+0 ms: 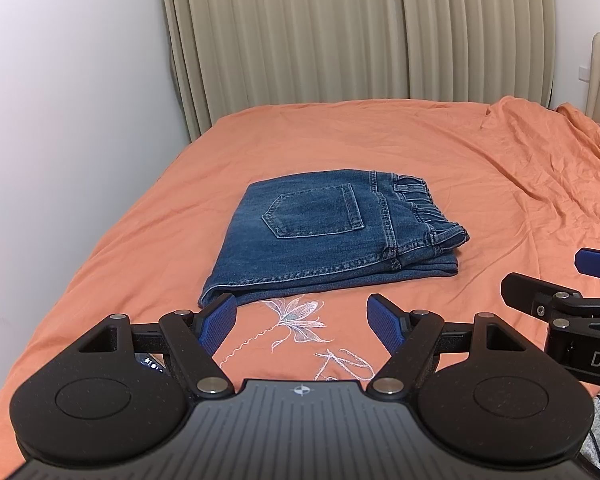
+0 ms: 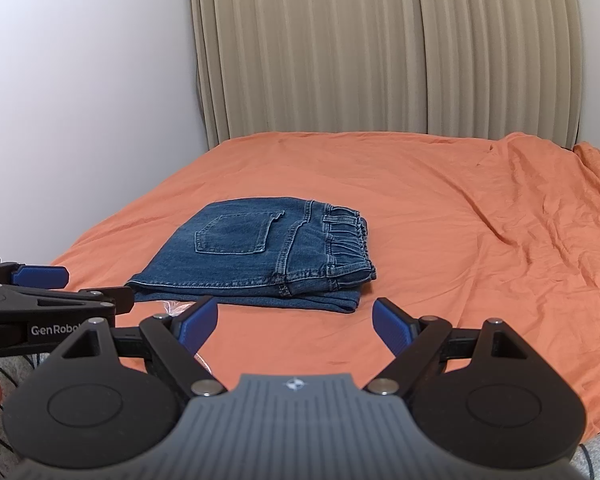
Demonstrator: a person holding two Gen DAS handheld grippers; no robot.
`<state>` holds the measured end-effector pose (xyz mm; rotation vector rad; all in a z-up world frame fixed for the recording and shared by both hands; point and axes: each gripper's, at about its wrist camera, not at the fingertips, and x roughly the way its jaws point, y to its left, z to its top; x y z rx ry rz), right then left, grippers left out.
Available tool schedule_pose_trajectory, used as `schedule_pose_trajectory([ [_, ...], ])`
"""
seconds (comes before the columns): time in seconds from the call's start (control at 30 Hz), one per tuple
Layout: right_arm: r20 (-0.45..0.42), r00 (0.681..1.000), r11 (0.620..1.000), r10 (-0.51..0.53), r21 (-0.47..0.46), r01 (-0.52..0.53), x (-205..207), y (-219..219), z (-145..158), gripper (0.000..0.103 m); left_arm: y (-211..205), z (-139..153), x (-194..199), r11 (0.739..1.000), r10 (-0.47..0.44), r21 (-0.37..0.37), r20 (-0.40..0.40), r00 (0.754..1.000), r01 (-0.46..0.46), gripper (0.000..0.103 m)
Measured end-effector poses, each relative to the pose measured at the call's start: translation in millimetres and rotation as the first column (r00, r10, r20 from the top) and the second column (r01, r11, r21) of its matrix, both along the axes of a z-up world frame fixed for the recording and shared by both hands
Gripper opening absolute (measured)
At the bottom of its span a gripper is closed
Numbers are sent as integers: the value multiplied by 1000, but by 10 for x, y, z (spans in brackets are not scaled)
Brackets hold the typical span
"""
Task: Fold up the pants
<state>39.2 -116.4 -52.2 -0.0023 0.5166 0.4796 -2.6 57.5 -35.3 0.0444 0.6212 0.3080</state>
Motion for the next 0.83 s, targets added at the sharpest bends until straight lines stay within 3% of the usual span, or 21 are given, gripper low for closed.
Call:
schedule_pose_trajectory([
  [0.47, 0, 1000, 1000, -6, -1, 6, 0, 3, 12, 81, -25, 45, -14, 999, 23, 28, 17, 1000, -23, 87],
  [0.83, -8, 1000, 1000, -14, 6, 14, 11, -8, 15, 81, -8, 54, -19, 999, 31, 6, 29, 999, -31, 88],
])
